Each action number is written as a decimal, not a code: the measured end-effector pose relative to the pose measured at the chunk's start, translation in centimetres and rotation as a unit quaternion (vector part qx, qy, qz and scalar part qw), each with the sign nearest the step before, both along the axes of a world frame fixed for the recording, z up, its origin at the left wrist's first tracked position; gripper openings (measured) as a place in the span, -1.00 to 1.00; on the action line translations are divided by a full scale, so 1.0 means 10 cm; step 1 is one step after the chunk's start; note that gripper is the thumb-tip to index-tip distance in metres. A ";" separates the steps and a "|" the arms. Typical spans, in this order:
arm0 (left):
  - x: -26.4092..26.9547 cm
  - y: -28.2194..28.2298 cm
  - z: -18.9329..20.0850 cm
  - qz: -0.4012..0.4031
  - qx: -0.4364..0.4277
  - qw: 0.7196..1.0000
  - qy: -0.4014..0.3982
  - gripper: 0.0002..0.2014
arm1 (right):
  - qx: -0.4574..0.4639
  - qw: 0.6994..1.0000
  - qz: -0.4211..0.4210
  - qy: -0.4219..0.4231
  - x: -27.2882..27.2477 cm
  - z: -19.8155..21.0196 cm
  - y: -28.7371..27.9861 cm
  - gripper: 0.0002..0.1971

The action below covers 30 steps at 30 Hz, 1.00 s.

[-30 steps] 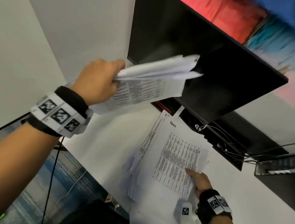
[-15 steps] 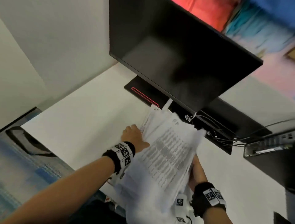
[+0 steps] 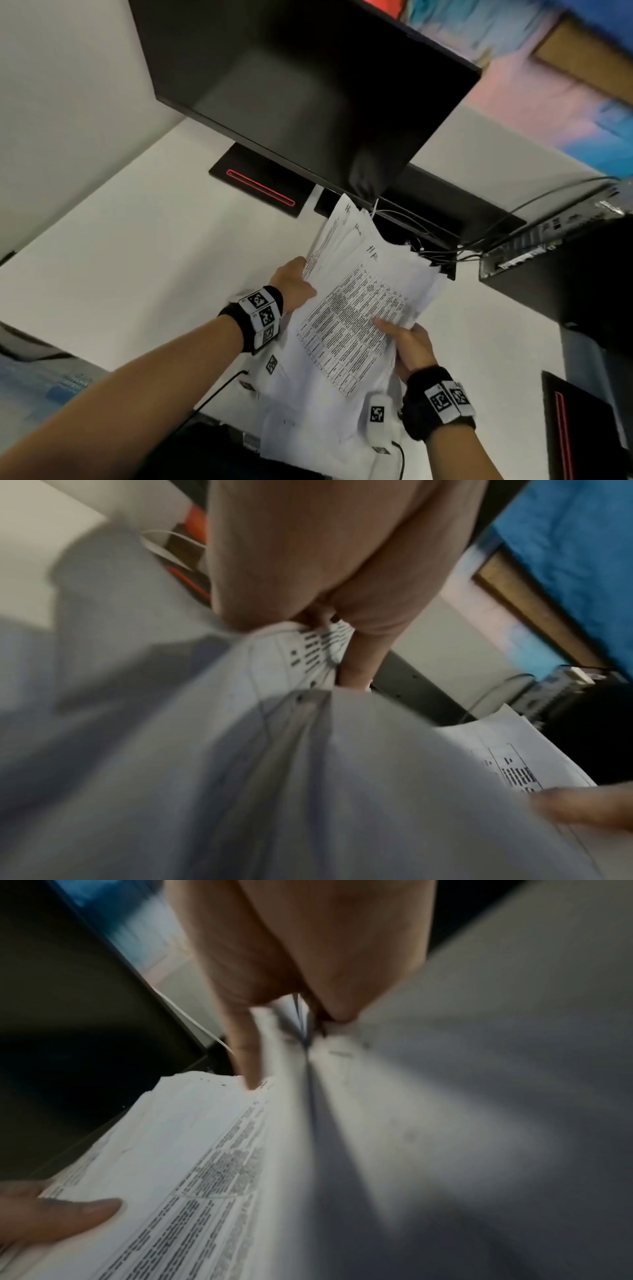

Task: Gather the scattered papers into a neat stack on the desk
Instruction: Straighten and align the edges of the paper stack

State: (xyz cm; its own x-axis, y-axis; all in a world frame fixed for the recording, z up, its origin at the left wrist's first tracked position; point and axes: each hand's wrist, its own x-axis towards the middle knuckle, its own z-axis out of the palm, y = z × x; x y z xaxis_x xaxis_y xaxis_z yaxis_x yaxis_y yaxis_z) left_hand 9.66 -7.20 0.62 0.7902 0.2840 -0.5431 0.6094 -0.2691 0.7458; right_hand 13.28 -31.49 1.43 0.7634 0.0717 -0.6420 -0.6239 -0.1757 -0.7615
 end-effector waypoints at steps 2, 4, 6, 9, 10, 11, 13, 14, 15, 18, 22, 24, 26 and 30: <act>0.00 -0.09 0.11 0.013 -0.024 0.998 -0.064 -0.59 | -0.003 0.999 -0.040 -0.025 -0.01 0.11 -0.20 -0.67; 0.00 -0.12 0.31 0.028 -0.095 0.986 -0.134 -0.54 | 0.045 0.994 -0.076 -0.057 -0.07 0.35 -0.37 -0.76; -0.03 -0.12 0.58 0.020 -0.173 0.965 -0.194 -0.47 | 0.107 0.984 -0.109 -0.089 -0.11 0.61 -0.52 -0.80; -0.04 -0.13 0.94 -0.013 -0.218 0.936 -0.277 -0.32 | 0.170 0.972 -0.093 -0.134 -0.12 0.94 -0.52 -0.80; -0.04 -0.15 1.05 -0.009 -0.211 0.930 -0.301 -0.29 | 0.176 0.969 -0.090 -0.151 -0.09 1.00 -0.48 -0.78; -0.03 -0.17 1.15 0.005 -0.200 0.925 -0.323 -0.28 | 0.181 0.965 -0.090 -0.168 -0.06 1.09 -0.40 -0.76; -0.01 -0.15 1.32 0.047 -0.186 0.910 -0.367 -0.34 | 0.190 0.952 -0.093 -0.222 0.01 1.23 -0.21 -0.66; -0.01 -0.12 1.40 0.068 -0.182 0.902 -0.385 -0.38 | 0.203 0.940 -0.083 -0.262 0.05 1.29 -0.11 -0.63; -0.01 -0.08 1.48 0.089 -0.176 0.894 -0.402 -0.41 | 0.221 0.926 -0.066 -0.298 0.08 1.36 -0.02 -0.61; -0.07 0.08 1.68 0.133 -0.155 0.868 -0.453 -0.47 | 0.253 0.894 -0.028 -0.369 0.11 1.48 0.18 -0.60; -0.15 0.24 1.71 0.160 -0.158 0.843 -0.488 -0.35 | 0.192 0.909 0.020 -0.369 0.21 1.37 0.30 -0.46; -0.12 0.27 1.62 0.164 -0.175 0.843 -0.482 -0.34 | 0.168 0.922 0.041 -0.346 0.30 1.20 0.34 -0.43; -0.05 0.27 1.55 0.164 -0.148 0.858 -0.464 -0.41 | 0.142 0.930 0.056 -0.335 0.38 1.07 0.39 -0.41; 0.06 0.26 1.47 0.157 -0.112 0.868 -0.457 -0.37 | 0.111 0.935 0.070 -0.330 0.50 0.98 0.45 -0.54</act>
